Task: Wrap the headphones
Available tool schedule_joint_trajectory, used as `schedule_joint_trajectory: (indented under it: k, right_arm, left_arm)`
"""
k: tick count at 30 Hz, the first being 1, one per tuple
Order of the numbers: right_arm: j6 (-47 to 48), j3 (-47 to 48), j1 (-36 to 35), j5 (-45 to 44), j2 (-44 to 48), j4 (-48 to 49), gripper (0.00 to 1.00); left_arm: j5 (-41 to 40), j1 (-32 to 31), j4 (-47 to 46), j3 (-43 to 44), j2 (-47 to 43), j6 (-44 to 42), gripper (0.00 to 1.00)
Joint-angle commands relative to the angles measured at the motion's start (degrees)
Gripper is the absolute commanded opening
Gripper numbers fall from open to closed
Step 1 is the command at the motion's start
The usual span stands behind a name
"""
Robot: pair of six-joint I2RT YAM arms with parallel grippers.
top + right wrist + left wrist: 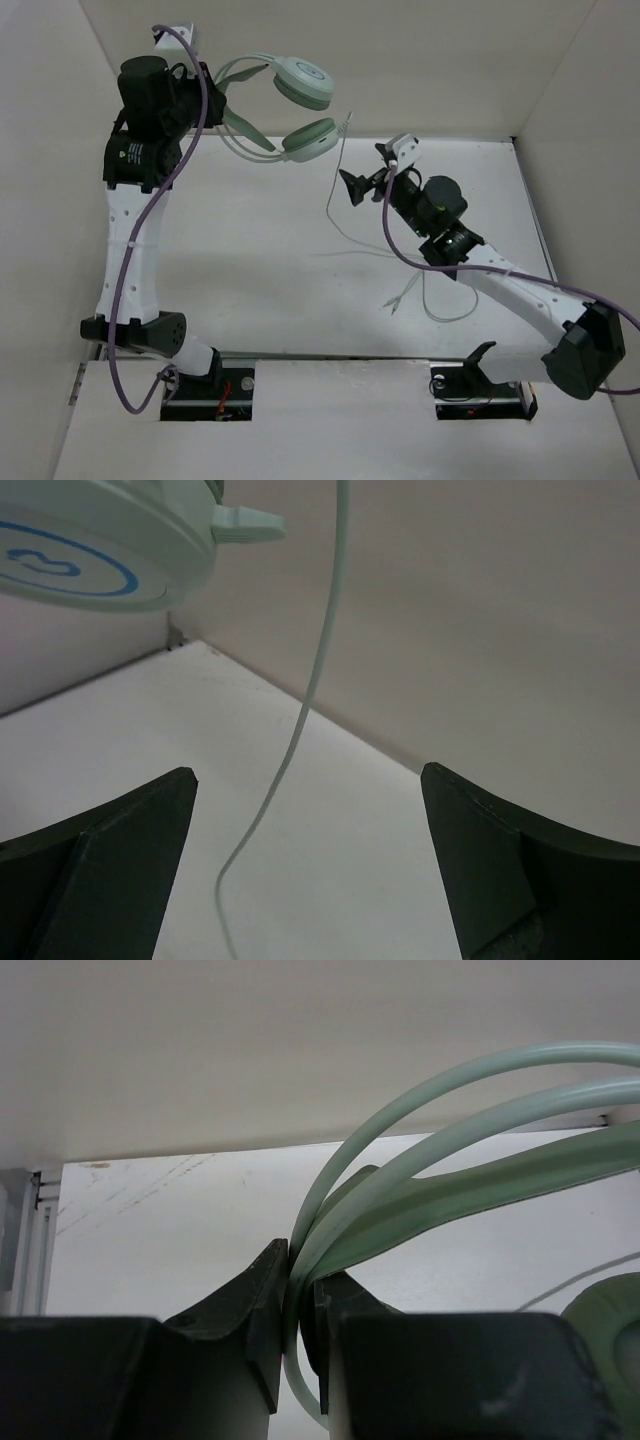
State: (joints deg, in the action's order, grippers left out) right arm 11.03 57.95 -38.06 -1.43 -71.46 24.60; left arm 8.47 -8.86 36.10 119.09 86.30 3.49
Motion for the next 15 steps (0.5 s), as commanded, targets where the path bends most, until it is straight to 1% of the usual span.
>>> schedule_joint_trajectory:
  k: [1, 5, 9, 15]
  right_arm:
    - [-0.4, 5.4, -2.5, -3.8, -4.6, 16.8, 1.00]
    - [-2.3, 9.7, -4.0, -3.2, -9.2, 17.5, 1.00]
    - [-2.1, 13.1, -4.6, -3.5, -14.3, 19.3, 1.00]
    - [-3.3, 13.8, -4.5, -3.1, -20.1, 20.9, 1.00]
  left_arm:
    - [7.1, 0.4, -1.4, 5.4, -3.8, 6.4, 0.00]
    - [8.8, 0.6, -0.5, 6.7, -4.4, 6.6, 0.00]
    - [11.6, 1.7, -0.2, 8.7, -4.7, 8.1, 0.00]
    - [16.1, 5.7, -1.3, 12.7, -4.6, 14.0, 0.00]
